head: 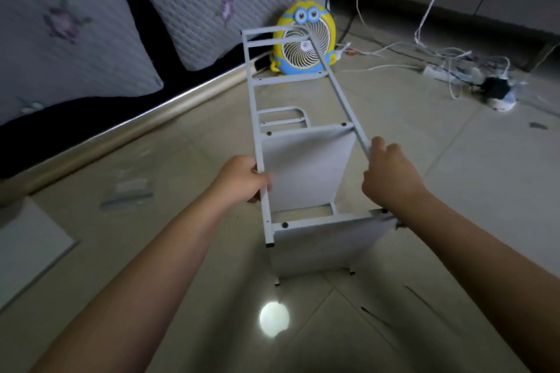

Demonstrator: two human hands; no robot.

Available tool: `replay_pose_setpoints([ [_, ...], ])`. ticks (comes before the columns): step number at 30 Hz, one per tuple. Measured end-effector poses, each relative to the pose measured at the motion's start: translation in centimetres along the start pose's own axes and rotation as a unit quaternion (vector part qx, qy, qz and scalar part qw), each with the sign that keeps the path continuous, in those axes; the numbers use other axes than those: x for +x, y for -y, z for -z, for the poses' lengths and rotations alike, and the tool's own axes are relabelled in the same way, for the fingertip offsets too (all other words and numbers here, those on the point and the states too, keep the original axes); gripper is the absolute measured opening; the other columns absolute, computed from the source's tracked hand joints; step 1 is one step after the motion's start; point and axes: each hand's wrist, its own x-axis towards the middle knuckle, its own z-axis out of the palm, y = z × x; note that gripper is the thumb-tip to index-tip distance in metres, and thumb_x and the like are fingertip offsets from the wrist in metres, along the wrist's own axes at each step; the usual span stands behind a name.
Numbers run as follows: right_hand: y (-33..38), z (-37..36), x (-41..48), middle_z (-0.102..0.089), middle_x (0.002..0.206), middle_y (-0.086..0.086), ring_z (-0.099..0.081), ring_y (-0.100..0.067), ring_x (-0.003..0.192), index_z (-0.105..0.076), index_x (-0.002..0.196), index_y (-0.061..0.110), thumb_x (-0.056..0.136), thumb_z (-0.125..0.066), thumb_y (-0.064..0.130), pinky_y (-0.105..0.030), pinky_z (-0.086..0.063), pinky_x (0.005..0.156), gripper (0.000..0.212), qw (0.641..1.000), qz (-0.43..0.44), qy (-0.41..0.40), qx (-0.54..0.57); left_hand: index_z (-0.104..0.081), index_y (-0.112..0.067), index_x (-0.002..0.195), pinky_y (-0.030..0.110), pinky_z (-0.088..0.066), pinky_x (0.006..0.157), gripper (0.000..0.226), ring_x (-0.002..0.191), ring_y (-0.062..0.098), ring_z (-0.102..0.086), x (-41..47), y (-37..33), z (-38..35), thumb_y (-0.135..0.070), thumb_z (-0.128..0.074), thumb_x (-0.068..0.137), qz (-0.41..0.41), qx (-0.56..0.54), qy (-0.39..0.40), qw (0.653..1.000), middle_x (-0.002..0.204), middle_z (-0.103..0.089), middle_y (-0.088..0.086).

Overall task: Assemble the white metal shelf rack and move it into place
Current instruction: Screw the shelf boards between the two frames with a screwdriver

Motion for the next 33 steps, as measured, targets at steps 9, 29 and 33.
replay_pose_setpoints([
  [9,-0.8,0.6,1.9,-0.057,0.108,-0.019,-0.058,-0.034,0.097,-0.042,0.12,0.002,0.091,-0.041,0.004,-0.034,-0.04,0.069,0.03,0.988,-0.067,-0.004,-0.139,-0.051,-0.002,0.097,0.015,-0.045,0.036,0.007,0.04,0.009,-0.062,-2.1,-2.5,-1.8,-0.006,-0.053,0.092,0.075,-0.195,0.182,0.961,0.067,-0.063,0.01],
  [29,27.4,-17.3,-6.6,-0.048,0.124,-0.011,-0.044,-0.028,0.115,-0.05,0.119,0.009,0.093,-0.039,0.024,-0.032,-0.039,0.088,0.031,0.878,0.411,0.153,-0.191,-0.051,-0.007,0.115,0.031,-0.045,0.08,0.025,0.109,0.027,-0.053,-9.7,31.9,12.9,-0.018,-0.041,0.095,0.322,0.299,-0.096,0.893,0.119,-0.053,0.012],
  [33,30.0,-24.0,-7.3,-0.045,0.129,-0.01,-0.041,-0.028,0.12,-0.045,0.127,0.01,0.094,-0.039,0.023,-0.033,-0.038,0.093,0.036,0.869,0.394,0.238,-0.184,-0.047,-0.007,0.119,0.034,-0.044,0.085,0.028,0.113,0.028,-0.049,-9.2,38.5,15.8,-0.019,-0.043,0.095,0.345,0.285,-0.118,0.886,0.123,-0.049,0.014],
])
